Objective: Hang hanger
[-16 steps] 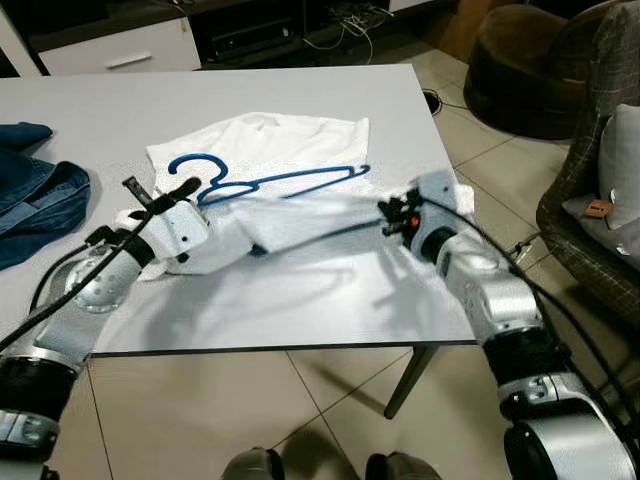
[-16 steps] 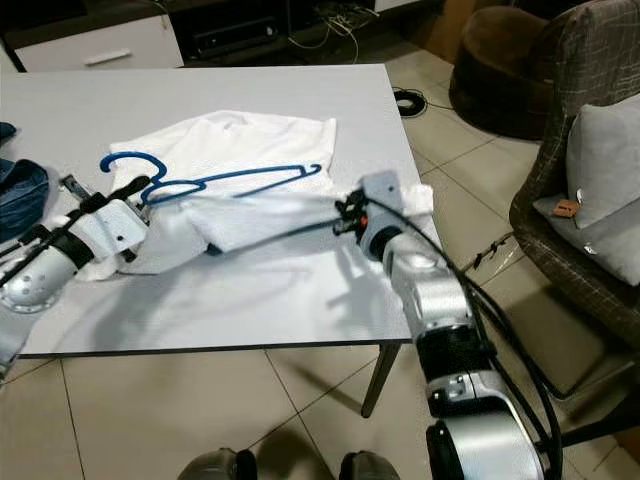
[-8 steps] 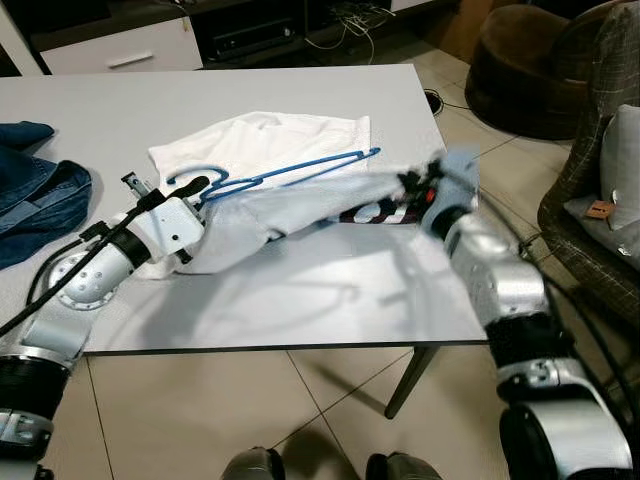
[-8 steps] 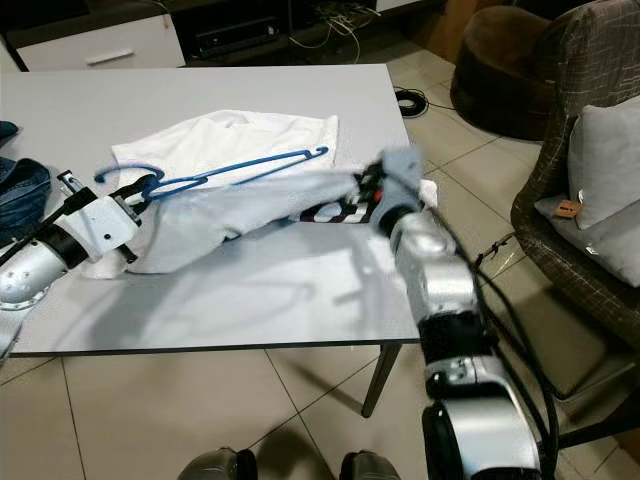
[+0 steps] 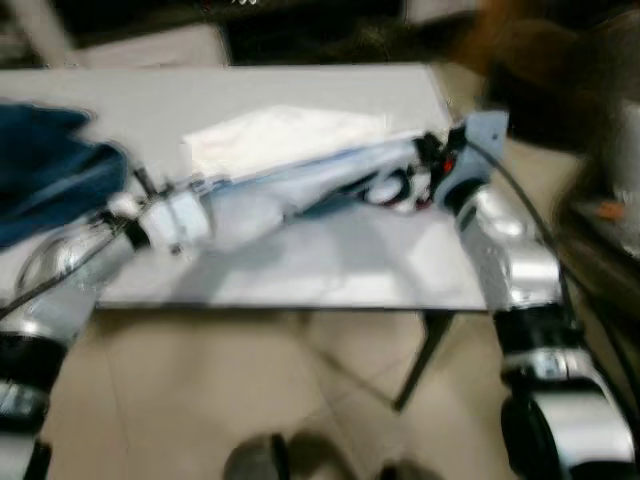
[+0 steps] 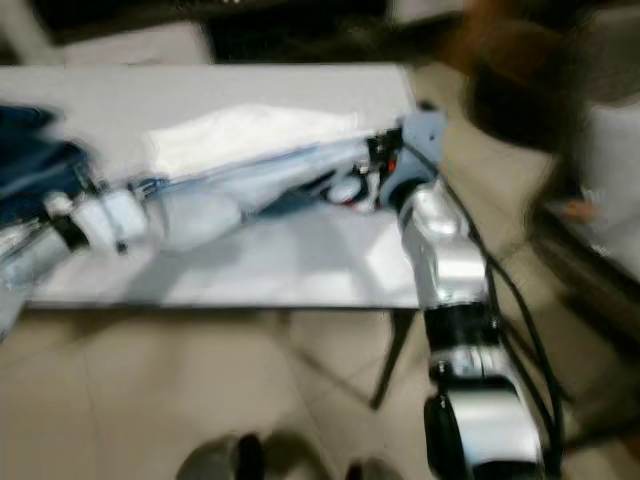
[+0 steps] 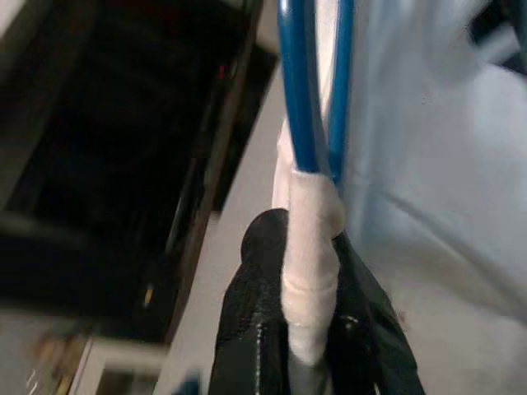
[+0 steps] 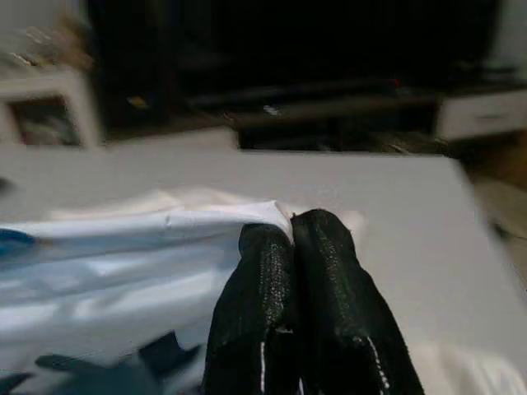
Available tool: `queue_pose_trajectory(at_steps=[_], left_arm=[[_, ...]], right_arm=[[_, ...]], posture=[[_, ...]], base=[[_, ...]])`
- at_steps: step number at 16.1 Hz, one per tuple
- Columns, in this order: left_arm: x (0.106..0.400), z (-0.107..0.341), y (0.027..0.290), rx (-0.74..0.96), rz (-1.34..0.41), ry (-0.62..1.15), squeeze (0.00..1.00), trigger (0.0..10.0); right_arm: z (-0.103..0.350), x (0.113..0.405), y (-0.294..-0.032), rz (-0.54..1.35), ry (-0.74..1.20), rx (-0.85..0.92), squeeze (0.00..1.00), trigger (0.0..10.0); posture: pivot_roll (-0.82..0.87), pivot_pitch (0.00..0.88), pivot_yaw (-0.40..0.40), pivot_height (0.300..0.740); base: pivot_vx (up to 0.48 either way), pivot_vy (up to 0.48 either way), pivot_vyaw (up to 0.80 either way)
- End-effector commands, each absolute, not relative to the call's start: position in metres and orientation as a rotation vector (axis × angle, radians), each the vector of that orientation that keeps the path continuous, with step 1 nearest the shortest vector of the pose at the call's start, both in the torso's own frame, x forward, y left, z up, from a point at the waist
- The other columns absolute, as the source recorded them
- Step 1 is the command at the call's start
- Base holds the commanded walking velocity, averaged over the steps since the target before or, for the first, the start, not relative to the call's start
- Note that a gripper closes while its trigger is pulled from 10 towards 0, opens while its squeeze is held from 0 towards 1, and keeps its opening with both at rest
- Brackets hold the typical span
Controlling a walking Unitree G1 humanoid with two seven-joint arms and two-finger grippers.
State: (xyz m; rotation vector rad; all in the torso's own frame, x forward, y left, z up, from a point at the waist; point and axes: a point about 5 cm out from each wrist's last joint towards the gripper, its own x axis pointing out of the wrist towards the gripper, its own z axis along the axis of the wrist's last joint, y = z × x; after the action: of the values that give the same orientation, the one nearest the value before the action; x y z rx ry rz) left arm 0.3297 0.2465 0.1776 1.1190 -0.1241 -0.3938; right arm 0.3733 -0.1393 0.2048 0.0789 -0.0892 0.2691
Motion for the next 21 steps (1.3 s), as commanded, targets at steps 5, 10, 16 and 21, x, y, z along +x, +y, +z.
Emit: queue_pose_trajectory(at_steps=[5, 10, 16, 21], left_arm=[[0.334, 0.174, 0.253, 1.033, -0.292, -0.08, 0.0, 10.0], [0.333, 0.164, 0.251, 1.03, -0.29, -0.035, 0.0, 10.0], [0.347, 0.182, 0.275, 0.993, -0.03, 0.084, 0.0, 10.0], [0.351, 0.186, 0.242, 1.024, -0.215, 0.072, 0.0, 10.0]], right_arm=[[0.212, 0.371, -0.144, 0.252, -0.12, 0.072, 0.0, 0.0], [0.223, 0.372, -0.15, 0.191, -0.175, 0.08, 0.0, 0.0], [0.261, 0.354, -0.133, 0.367, -0.393, 0.18, 0.0, 0.0], [0.296, 0.328, -0.113, 0.543, -0.591, 0.208, 0.0, 0.0]], posture=[[-0.06, 0.064, 0.054, 0.74], [-0.06, 0.064, 0.05, 0.74], [-0.06, 0.059, 0.055, 0.74], [-0.06, 0.057, 0.06, 0.74]], base=[[0.0, 0.0, 0.0], [0.0, 0.0, 0.0], [0.0, 0.0, 0.0], [0.0, 0.0, 0.0]])
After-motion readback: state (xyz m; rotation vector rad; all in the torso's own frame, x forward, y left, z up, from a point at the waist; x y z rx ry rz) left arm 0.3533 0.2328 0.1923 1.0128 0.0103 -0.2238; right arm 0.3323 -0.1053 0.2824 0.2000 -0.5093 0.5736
